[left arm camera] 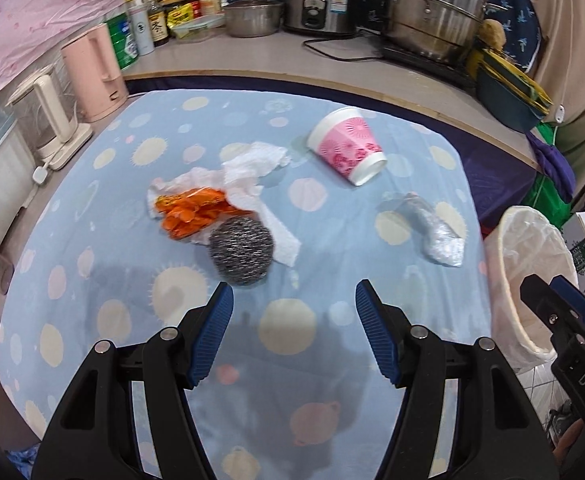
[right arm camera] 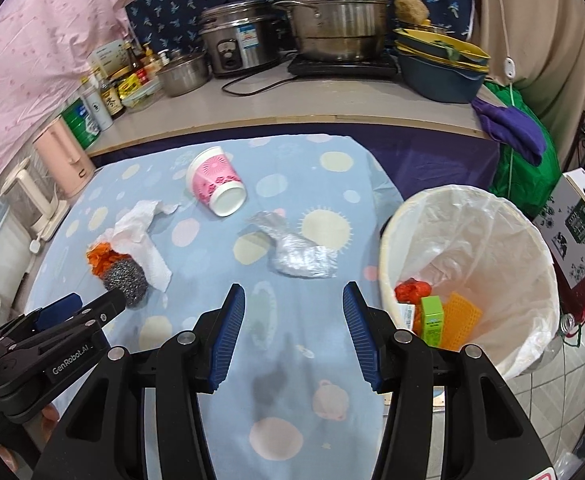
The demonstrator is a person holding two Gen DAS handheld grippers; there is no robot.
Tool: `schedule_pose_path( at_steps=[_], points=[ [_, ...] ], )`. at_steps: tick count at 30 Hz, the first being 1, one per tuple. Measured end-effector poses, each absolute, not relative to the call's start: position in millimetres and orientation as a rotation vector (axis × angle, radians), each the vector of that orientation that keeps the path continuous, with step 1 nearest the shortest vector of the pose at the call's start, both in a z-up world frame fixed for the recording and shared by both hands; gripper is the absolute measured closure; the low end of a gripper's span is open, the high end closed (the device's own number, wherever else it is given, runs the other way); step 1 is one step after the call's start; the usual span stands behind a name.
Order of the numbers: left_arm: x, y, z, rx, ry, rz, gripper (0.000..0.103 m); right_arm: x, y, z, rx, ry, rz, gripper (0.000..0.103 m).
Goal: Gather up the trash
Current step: 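Move both tools back over the scrubber and pink cup on the table, then grasp the steel scrubber with the left tool while the right tool grasps the pink paper cup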
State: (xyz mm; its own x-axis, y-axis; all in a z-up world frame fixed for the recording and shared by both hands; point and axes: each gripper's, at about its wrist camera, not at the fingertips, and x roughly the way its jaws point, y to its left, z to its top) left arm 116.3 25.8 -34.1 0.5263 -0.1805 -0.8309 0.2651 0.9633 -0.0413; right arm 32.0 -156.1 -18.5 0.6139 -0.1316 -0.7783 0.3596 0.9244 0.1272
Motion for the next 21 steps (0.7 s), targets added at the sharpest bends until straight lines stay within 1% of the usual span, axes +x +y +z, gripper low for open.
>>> schedule_pose_path(
  at_steps=[9,16,18,21],
  points=[
    [136,72,-54,0.042,1.029,-0.193,0.040,61,-125,-34,0.251,0.911,-0.231,0.053],
    [152,94,-65,-0.018,1.026,-0.165,0.020,84,-108,-46,0.228,0.945,-0.194,0.053],
    [157,95,-68,-0.037,1.034,-0.170,0.017,89,-105,-49,0.225,0.950,-0.190,0.053],
    [165,93,-73,-0.064,1.056,-0.201,0.017,96,-105,-54,0.229,0.958,-0.189,0.053]
  ],
)
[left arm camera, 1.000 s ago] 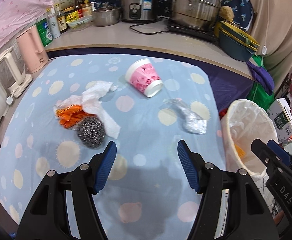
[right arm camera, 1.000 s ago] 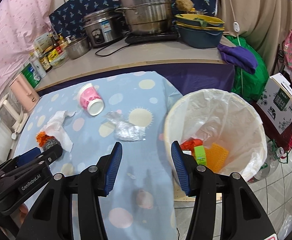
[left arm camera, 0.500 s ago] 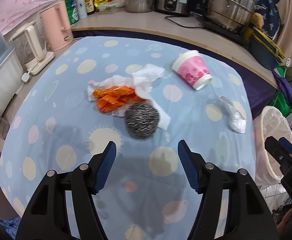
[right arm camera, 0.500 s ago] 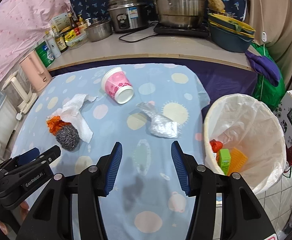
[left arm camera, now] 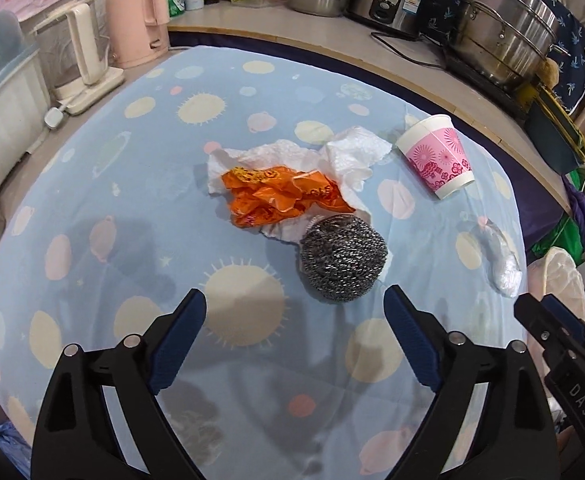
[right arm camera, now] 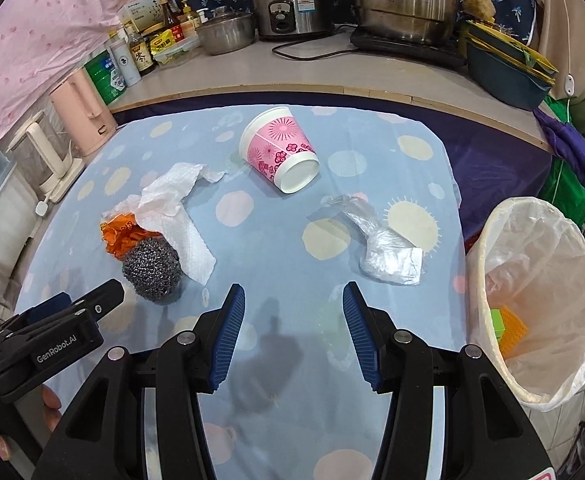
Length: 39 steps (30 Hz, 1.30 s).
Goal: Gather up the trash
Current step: 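Grasp the steel scrubber with the left tool while the right tool grasps the pink paper cup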
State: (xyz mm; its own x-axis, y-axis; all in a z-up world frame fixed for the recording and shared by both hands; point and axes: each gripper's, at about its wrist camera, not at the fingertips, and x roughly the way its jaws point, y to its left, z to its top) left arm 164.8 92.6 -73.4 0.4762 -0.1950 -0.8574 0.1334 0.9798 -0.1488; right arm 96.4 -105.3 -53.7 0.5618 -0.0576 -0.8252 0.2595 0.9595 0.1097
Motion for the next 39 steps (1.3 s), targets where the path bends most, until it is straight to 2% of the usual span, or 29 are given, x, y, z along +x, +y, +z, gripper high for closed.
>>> schedule_pose_path(
  at_steps=[14,17,19,21,30,39],
  points=[
    [201,69,-100,-0.089,1.102,-0.248,0.019,131,-120,-68,0.250,0.980,-0.200,0.053],
    [207,67,-102,-0.089,1.112,-0.277,0.032,143,-122,-69,0.249,0.966,-0.193,0.045],
    [208,65,-103,-0.098,1.121,-0.304,0.042,152,-122,-69,0.235,0.959,-0.192,0.043],
    [208,63,-102,-0.099,1.121,-0.323,0.047,162,-124,-70,0.225,0.952,-0.189,0.043],
    [207,68,-101,-0.134,1.134,-0.334,0.050,218,-136,-74,0.212,0.928,-0.170,0.031],
    [210,69,-104,-0.139,1.148,-0.336,0.050,264,-132,-96,0.154,0.958,-0.142,0.029]
  ],
)
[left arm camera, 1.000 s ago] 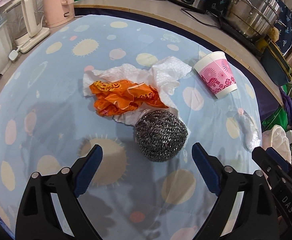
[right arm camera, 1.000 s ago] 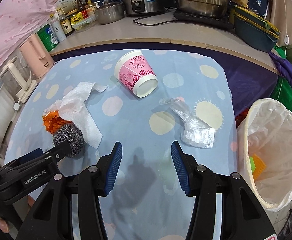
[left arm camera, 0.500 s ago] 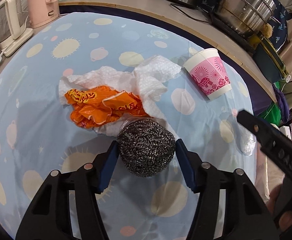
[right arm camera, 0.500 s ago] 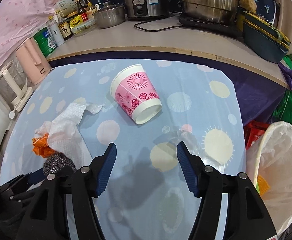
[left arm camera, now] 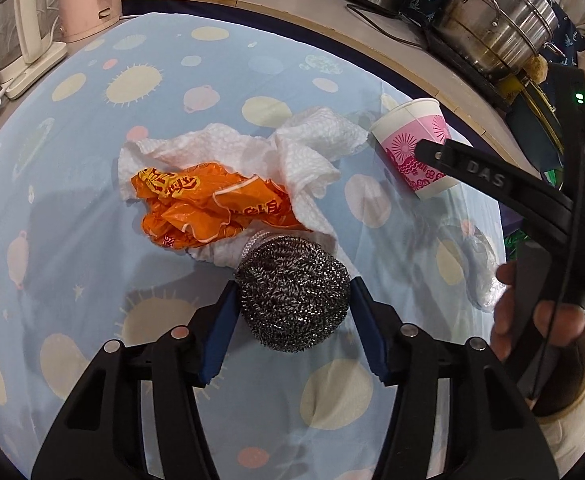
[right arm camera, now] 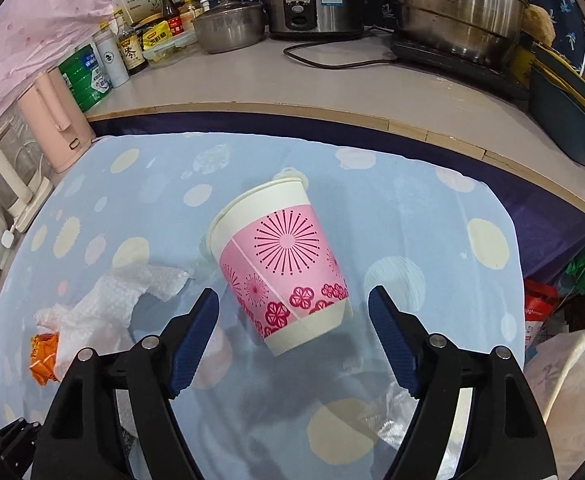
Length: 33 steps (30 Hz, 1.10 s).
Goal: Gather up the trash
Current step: 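Grasp the steel scrubber with the left tool while the right tool grasps the pink paper cup, then lift the scrubber and cup and carry them over the trash bin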
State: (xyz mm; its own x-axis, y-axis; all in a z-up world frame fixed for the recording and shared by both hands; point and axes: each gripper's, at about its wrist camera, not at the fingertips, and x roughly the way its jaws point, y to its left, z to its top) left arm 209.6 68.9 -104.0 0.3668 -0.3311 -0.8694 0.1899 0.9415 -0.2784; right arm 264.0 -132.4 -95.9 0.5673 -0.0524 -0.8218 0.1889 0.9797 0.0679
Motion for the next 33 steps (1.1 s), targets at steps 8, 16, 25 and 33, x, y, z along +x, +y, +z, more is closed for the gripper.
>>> schedule_pose_path(
  at_steps=[8,16,25,33],
  points=[
    [212,69,-105,-0.142,1.149,-0.338,0.050,274,-127,-108,0.130,0.978,-0.125,0.038],
    [210,71,-103,-0.153,1.154,-0.335,0.050,245,-120,-97,0.147,0.940,-0.105,0.040],
    [190,73,-92,-0.147,1.150,-0.333,0.051,187,-116,-72,0.192,0.899,-0.101,0.040],
    [161,69,-68,-0.112,1.108,-0.355,0.051,135,-116,-55,0.228,0.872,-0.101,0.040]
  ],
)
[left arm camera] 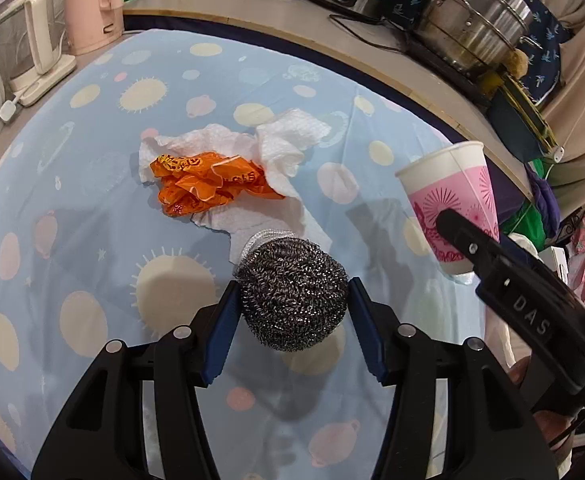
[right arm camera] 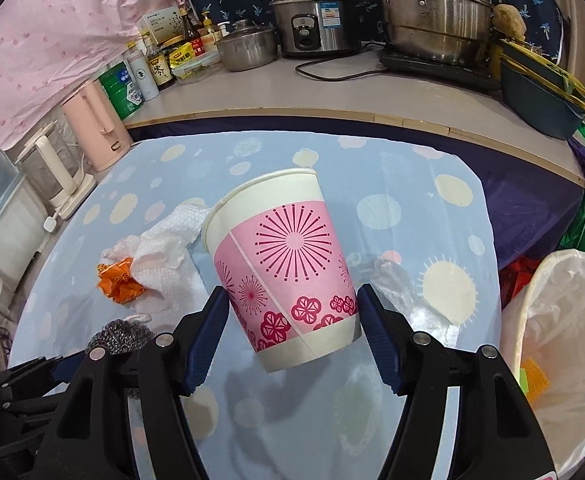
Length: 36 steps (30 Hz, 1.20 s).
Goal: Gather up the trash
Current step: 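Lift the scrubber and cup and carry them over the trash bin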
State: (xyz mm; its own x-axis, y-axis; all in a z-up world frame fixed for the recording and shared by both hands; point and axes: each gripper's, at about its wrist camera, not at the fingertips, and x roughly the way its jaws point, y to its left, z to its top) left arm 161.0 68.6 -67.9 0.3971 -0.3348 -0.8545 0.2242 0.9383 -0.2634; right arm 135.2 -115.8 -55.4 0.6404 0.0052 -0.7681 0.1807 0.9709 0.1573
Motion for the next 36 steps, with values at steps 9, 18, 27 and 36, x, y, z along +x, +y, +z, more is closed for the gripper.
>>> schedule_pose_path(
  at_steps=[9,18,27,36],
  points=[
    [124,55,-45,-0.051,1.067,-0.394,0.051,84,-121,-42,0.264,0.846,-0.113,0.040],
    [95,38,-30,-0.010,1.050,-0.442,0.051,34,-142,-38,0.314,0.825,-0.154,0.040],
    [68,11,-18,0.041,1.031,-0.507,0.051,-9,-176,-41,0.377,0.799,-0.223,0.040],
    [43,-31,-7,0.105,1.011,-0.588,0.051,-45,-216,-49,0.460,0.768,-0.308,0.040]
  ],
)
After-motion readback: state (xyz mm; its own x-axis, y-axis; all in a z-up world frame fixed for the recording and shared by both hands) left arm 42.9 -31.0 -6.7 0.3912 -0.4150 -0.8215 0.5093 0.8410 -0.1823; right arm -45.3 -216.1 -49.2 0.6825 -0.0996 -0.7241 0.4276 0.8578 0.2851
